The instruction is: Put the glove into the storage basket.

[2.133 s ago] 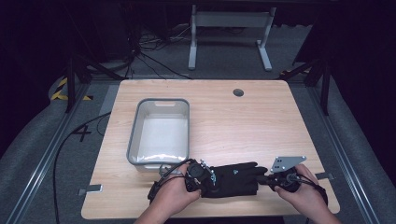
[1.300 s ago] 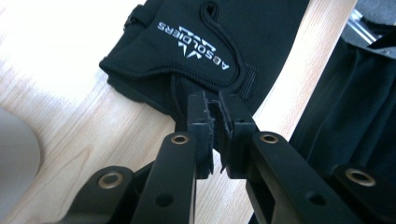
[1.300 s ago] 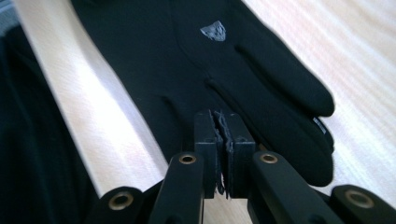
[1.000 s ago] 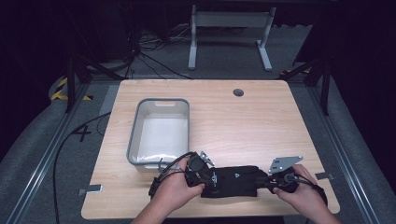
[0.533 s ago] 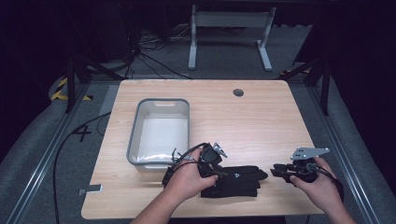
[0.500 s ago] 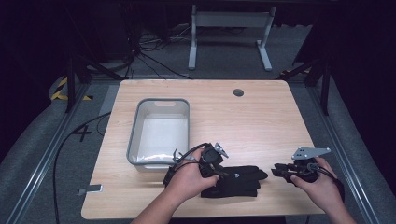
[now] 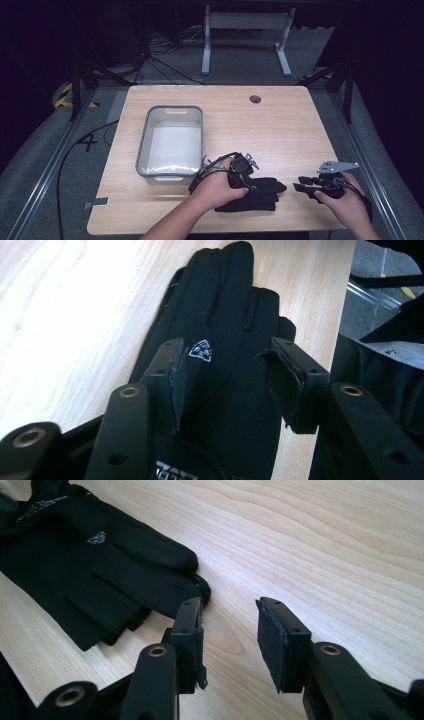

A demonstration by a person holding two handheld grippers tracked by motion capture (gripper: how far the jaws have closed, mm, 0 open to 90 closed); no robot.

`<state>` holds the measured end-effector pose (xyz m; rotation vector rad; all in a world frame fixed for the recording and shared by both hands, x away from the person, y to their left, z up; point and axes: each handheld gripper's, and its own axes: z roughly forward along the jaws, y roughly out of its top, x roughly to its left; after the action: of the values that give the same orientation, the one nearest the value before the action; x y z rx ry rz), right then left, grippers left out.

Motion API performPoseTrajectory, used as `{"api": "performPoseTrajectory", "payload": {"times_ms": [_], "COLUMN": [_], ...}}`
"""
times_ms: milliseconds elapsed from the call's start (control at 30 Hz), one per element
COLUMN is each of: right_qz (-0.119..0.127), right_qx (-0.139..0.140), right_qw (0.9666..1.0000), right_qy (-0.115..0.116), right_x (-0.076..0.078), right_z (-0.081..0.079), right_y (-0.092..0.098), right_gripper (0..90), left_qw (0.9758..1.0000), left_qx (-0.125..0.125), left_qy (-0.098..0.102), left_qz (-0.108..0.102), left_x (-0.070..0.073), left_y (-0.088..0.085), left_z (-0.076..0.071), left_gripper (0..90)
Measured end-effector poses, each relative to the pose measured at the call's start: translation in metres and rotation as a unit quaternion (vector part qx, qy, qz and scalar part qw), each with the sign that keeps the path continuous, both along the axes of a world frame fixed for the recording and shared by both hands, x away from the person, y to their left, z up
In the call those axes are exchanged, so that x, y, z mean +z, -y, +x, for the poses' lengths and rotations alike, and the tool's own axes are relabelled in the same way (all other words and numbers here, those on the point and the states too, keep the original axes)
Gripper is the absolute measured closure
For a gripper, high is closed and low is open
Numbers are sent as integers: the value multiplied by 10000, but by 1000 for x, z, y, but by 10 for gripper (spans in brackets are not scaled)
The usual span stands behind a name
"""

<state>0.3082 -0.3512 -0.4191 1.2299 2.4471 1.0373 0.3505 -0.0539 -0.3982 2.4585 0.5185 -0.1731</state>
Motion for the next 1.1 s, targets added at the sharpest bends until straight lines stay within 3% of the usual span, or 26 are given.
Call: {"api": "performPoseTrajectory", "payload": {"times_ms": [133,267,500,767,867,1100], "right_qz": [67,94,137,181,179,263], "right_qx": [-51,-56,89,109,147,273], "right_qw": [10000,9999,9999,9998,9997,9992], "right_qy": [-50,-51,-24,-34,-70,-96], "right_x": [-2,-1,2,2,1,2], "right_z": [0,0,-1,-1,-1,-3], "right_y": [6,4,-3,-4,-5,-9], "right_gripper": [617,616,606,597,592,586], "left_qw": [9999,9999,9994,9996,9998,9980], "left_qx": [-122,-120,-202,-197,-155,-374], "left_qy": [-9,-24,260,153,114,503], "left_qz": [35,-58,84,159,92,128], "left_x": [-9,-17,-26,-42,-44,-48], "left_y": [9,13,12,13,12,11], "left_z": [-2,-2,-3,-1,0,-6], "left_gripper": [468,421,371,309,299,280]}}
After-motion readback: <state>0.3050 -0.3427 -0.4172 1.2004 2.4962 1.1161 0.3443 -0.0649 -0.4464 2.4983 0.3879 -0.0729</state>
